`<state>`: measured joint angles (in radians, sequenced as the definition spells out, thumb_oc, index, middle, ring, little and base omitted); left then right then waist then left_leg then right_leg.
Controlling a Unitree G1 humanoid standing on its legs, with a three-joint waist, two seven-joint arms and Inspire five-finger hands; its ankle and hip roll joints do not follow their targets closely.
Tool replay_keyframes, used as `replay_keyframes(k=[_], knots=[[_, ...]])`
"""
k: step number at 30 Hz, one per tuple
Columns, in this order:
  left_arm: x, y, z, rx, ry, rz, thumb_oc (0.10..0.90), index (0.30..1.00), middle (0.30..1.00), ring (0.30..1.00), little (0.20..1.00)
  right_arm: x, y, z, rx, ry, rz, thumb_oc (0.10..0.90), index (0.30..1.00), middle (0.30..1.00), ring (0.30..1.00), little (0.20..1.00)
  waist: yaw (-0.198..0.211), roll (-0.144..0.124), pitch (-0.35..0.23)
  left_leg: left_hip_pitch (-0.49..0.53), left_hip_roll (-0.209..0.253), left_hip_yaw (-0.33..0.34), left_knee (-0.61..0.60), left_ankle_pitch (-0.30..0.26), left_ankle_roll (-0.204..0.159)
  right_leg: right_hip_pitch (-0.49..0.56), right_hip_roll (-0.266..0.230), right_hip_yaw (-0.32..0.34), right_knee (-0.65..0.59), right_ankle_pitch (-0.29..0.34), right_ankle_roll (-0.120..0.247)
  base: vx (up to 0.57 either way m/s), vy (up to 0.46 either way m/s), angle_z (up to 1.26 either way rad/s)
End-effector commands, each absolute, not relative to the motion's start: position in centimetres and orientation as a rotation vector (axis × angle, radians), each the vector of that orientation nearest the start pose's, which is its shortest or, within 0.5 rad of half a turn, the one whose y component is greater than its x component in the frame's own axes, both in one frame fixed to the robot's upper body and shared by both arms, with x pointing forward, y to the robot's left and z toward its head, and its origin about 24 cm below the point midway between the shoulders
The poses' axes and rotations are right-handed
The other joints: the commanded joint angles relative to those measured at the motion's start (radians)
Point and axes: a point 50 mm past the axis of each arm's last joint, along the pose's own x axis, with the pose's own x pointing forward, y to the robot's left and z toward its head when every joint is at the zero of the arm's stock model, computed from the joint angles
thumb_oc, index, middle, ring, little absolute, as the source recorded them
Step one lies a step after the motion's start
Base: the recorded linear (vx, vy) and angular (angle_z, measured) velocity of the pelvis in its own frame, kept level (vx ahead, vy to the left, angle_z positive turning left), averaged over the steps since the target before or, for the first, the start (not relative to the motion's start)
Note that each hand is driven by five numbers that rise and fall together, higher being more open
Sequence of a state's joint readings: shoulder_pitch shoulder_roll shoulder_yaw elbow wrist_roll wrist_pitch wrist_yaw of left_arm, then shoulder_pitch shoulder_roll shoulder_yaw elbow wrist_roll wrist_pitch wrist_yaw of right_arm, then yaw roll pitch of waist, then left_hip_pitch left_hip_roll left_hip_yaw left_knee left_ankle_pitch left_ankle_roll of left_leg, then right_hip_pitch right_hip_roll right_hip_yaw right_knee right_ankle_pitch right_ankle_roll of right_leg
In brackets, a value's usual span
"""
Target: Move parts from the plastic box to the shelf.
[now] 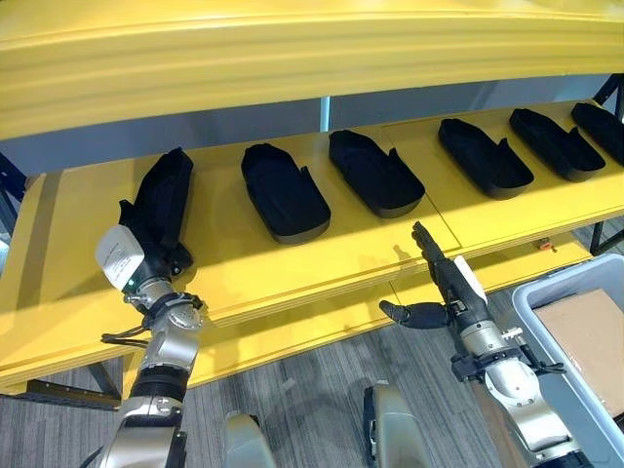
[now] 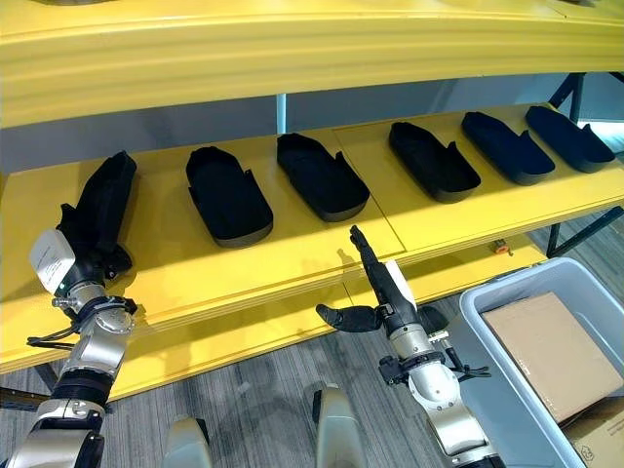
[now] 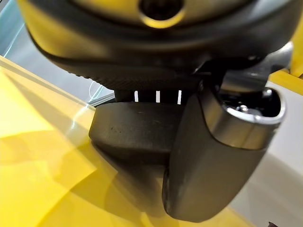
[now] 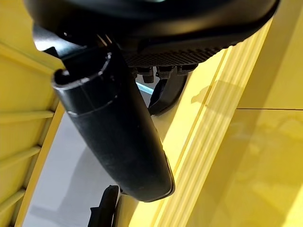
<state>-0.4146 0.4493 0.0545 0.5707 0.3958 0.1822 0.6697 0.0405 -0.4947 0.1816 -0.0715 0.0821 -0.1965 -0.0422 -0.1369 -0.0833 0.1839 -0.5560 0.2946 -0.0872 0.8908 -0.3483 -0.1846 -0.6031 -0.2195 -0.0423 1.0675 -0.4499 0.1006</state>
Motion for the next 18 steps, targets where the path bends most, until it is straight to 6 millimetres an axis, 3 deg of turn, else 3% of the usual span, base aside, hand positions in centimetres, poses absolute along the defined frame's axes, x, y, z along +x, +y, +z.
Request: replay_keyframes(k=[1,7,9,10,11,12,18], knots=[[30.1,30.2,6.4,0.803,0.116,0.84,0.4,0.3,0.3,0.3,0.3,24.9,-19.7,11.6,-0.358,-0.406,0.137,0.9,1.0,1.0,1.0,1.0,0.014,-0.014,-0.032,-0.002,-0.011,-0.012,0.005,0.014,0.073,0.087,-0.005,0.014,-0.101,0.011,-0.022,0.01,-0.01,0.04],[29.7,31.3,7.3,0.784,0.092,0.891,0.4,0.3,0.3,0.3,0.3,24.9,-20.1,11.5,-0.365,-0.397,0.121,0.9,1.0,1.0,1.0,1.0,0.017,-0.013,-0.033,-0.007,-0.012,-0.013,0.004,0.018,0.074,0.083,-0.004,0.013,-0.102,0.016,-0.021,0.01,0.002,0.0],[29.6,31.6,8.9,0.745,0.014,0.939,0.4,0.3,0.3,0.3,0.3,25.0,-20.3,11.4,-0.368,-0.393,0.107,0.9,1.0,1.0,1.0,1.0,0.02,-0.013,-0.03,-0.008,-0.013,-0.013,0.012,0.009,0.074,0.086,-0.006,0.015,-0.097,0.005,-0.021,0.02,0.002,0.0],[29.6,31.8,8.8,0.722,0.017,0.952,0.4,0.3,0.3,0.3,0.3,25.0,-20.3,11.4,-0.368,-0.393,0.107,0.9,1.0,1.0,1.0,1.0,0.02,-0.013,-0.031,-0.011,-0.016,-0.014,0.01,0.016,0.075,0.082,-0.006,0.016,-0.1,0.011,-0.022,0.04,0.005,0.01],[29.8,31.4,10.4,0.739,-0.06,0.961,0.4,0.3,0.3,0.3,0.3,25.0,-20.3,11.5,-0.37,-0.396,0.101,0.9,1.0,1.0,1.0,1.0,0.021,-0.013,-0.028,-0.01,-0.016,-0.014,0.017,0.006,0.075,0.084,-0.008,0.016,-0.095,0.004,-0.02,0.0,0.0,0.0],[29.8,31.2,10.8,0.745,-0.079,0.954,0.4,0.3,0.3,0.3,0.3,25.0,-20.4,11.5,-0.372,-0.395,0.099,0.9,1.0,1.0,1.0,1.0,0.023,-0.013,-0.029,-0.014,-0.019,-0.015,0.012,0.013,0.076,0.081,-0.009,0.014,-0.098,0.01,-0.022,0.04,-0.002,0.02],[29.5,31.3,11.0,0.757,-0.088,0.967,0.4,0.3,0.3,0.3,0.3,25.2,-20.4,11.8,-0.376,-0.404,0.096,0.9,1.0,1.0,1.0,1.0,0.025,-0.015,-0.024,-0.016,-0.02,-0.015,0.014,0.012,0.078,0.08,-0.009,0.017,-0.097,0.009,-0.022,0.0,-0.001,0.02]])
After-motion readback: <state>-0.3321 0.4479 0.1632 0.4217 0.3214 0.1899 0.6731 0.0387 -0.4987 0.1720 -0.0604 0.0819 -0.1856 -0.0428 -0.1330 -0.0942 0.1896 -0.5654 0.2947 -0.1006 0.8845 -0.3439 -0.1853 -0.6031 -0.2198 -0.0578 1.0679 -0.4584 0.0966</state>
